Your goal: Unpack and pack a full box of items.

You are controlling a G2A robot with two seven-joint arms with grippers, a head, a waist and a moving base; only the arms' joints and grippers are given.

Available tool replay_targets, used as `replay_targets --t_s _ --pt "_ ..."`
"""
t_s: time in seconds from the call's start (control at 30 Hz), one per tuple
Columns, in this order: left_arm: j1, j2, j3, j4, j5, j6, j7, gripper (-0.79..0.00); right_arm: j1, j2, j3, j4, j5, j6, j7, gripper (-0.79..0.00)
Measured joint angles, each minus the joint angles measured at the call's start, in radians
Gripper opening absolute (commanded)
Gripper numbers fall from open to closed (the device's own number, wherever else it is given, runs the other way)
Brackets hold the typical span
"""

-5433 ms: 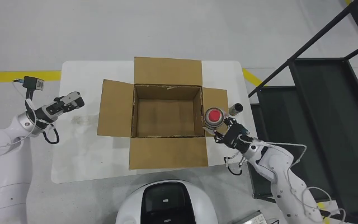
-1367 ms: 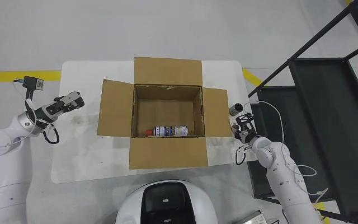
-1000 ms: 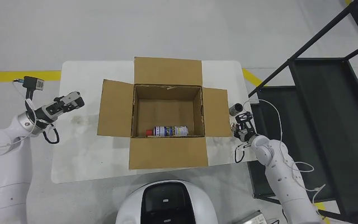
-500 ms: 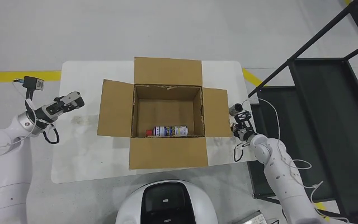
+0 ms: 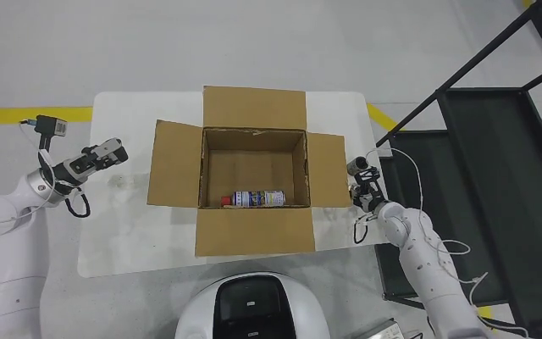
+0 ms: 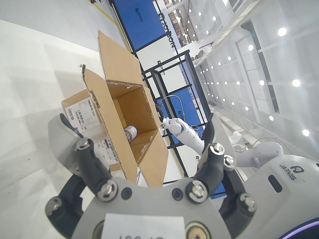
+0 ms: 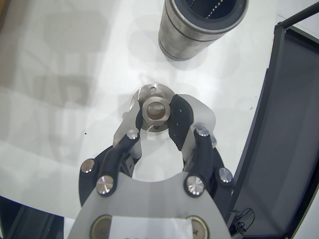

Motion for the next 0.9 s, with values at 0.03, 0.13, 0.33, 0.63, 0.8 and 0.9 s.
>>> replay_targets --t_s 0.03,0.13,0.33,0.63,0.8,0.9 --pt "0.0 0.0 0.0 0.0 0.0 0.0 0.0 0.0 -0.006 0.001 0.004 -0.01 0.0 0.0 -0.001 -0.785" --pt "0.0 0.0 0.0 0.0 0.0 0.0 0.0 0.0 -0.024 0.005 0.018 -0.04 0.0 -0.003 -0.004 -0.785" --pt "0.0 0.0 0.0 0.0 0.0 0.0 0.0 0.0 -0.067 0.014 0.05 -0.107 0.0 -0.01 -0.001 -0.785" --pt "0.0 0.0 0.0 0.0 0.0 0.0 0.0 0.0 -0.137 0.026 0.093 -0.192 -0.003 -0.048 -0.027 -0.785" --pt "0.0 0.0 0.0 0.0 0.0 0.0 0.0 0.0 -0.168 0.028 0.105 -0.199 0.029 -0.092 -0.061 -0.785" --pt "0.0 0.0 0.0 0.0 0.0 0.0 0.0 0.0 -0.177 0.029 0.11 -0.182 0.081 -0.141 -0.084 -0.785"
